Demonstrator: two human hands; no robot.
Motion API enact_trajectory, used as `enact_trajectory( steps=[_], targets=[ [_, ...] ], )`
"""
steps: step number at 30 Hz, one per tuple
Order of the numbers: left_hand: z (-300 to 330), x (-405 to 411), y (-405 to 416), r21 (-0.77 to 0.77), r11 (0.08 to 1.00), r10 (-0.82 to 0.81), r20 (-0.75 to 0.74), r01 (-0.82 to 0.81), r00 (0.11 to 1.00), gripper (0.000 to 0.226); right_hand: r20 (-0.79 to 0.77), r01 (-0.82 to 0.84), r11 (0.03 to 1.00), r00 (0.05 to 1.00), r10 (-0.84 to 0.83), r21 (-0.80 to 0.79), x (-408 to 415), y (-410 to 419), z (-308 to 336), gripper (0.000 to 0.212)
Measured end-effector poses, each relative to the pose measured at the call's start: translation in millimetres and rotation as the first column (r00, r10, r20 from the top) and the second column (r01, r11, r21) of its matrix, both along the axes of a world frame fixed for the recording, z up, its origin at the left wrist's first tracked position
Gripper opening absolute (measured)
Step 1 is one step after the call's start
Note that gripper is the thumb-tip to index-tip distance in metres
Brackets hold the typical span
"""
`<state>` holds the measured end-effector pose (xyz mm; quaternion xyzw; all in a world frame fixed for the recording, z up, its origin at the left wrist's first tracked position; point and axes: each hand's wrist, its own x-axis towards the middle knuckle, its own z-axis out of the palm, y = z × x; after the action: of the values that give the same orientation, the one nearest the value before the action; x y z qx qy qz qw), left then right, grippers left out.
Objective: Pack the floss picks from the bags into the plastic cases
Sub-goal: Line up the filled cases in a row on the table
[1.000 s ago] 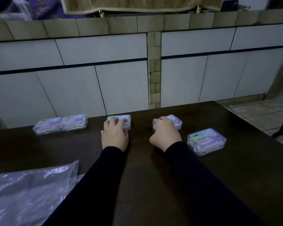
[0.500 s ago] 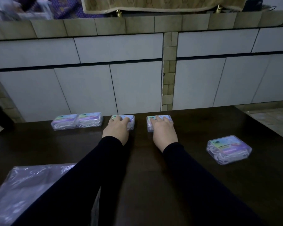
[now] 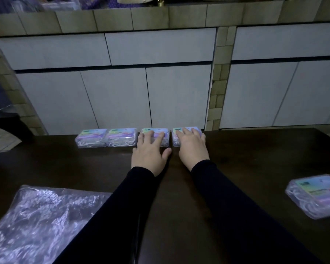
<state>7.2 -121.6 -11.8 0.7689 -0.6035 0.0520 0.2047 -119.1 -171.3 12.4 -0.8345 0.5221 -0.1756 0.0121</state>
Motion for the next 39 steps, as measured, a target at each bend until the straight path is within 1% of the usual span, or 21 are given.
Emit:
enact_trajectory(
  steps=[6, 14, 19, 21, 23, 25, 28, 31, 35, 39],
  targets=[
    [1, -2, 2, 0.057, 0.998, 0.043, -0.033, -0.041, 0.999, 0.062, -0.008, -0.018, 1.000, 1.000, 0.018, 0.003, 9, -1, 0, 0.052],
    [3, -3, 5, 0.075, 0.995, 0.072, -0.041, -0.068, 0.997, 0.064, -0.050, -0.049, 0.999, 0.998, 0.049, 0.013, 14, -3, -1, 0.053],
    [3, -3, 5, 0.094, 0.994, 0.070, -0.080, -0.062, 0.994, 0.065, -0.061, -0.053, 0.999, 0.997, 0.053, 0.007, 15, -4, -4, 0.055],
    [4, -4, 6, 0.089, 0.994, 0.069, -0.101, -0.060, 0.993, 0.066, -0.069, -0.050, 0.999, 0.996, 0.051, 0.018, 16, -4, -4, 0.056],
    [4, -6, 8, 0.046, 0.997, 0.072, -0.117, -0.067, 0.990, 0.065, -0.069, -0.049, 0.998, 0.996, 0.051, 0.026, 16, -2, -4, 0.057],
    [4, -8, 10, -0.030, 0.998, 0.059, -0.072, -0.061, 0.996, 0.061, -0.045, -0.061, 0.998, 0.997, 0.062, 0.022, 12, 2, -3, 0.057],
    [6, -16, 14, -0.099, 0.995, 0.017, 0.077, -0.010, 0.997, 0.050, 0.023, -0.079, 0.997, 0.997, 0.078, 0.014, -1, 11, -1, 0.052],
    [7, -33, 23, -0.042, 0.998, -0.031, 0.113, 0.036, 0.993, 0.044, 0.083, -0.070, 0.998, 0.994, 0.070, 0.003, -21, 23, 0, 0.050],
    [4, -63, 42, 0.057, 0.995, -0.087, 0.049, 0.085, 0.995, 0.050, 0.116, -0.076, 0.997, 0.990, 0.079, -0.027, -50, 48, 5, 0.044],
    [6, -94, 58, 0.268, 0.960, -0.080, -0.022, 0.083, 0.997, 0.057, 0.162, -0.078, 0.993, 0.983, 0.091, -0.088, -80, 72, 10, 0.041]
  ],
)
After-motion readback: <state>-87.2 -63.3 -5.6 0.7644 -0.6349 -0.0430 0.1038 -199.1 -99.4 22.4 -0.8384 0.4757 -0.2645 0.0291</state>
